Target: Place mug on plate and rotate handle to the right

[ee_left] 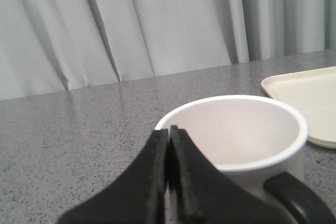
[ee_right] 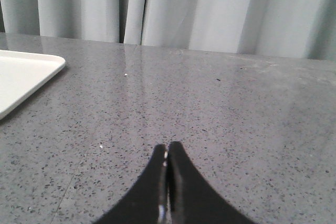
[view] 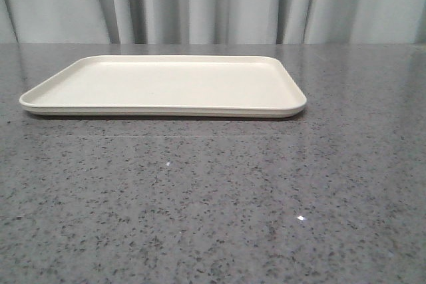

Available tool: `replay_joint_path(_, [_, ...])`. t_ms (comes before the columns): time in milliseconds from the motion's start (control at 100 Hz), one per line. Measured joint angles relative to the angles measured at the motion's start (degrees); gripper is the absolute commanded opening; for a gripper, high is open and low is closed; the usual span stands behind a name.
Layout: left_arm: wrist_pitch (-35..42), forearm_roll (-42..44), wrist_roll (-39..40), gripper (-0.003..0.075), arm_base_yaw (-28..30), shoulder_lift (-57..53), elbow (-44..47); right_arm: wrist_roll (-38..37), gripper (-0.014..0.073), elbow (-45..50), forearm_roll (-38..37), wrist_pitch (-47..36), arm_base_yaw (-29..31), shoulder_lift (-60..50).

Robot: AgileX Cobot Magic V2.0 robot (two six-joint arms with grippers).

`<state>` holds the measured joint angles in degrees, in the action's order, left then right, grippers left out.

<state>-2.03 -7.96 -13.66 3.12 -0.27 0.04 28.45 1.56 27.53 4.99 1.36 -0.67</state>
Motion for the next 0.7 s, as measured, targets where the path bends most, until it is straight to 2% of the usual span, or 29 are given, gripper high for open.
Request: replay_joint_path(700, [1.6, 0.0, 0.0, -0.0020, 0.0, 0.0, 0.0, 0.0, -0.0058, 0.0, 0.0, 0.0, 0.0, 0.0])
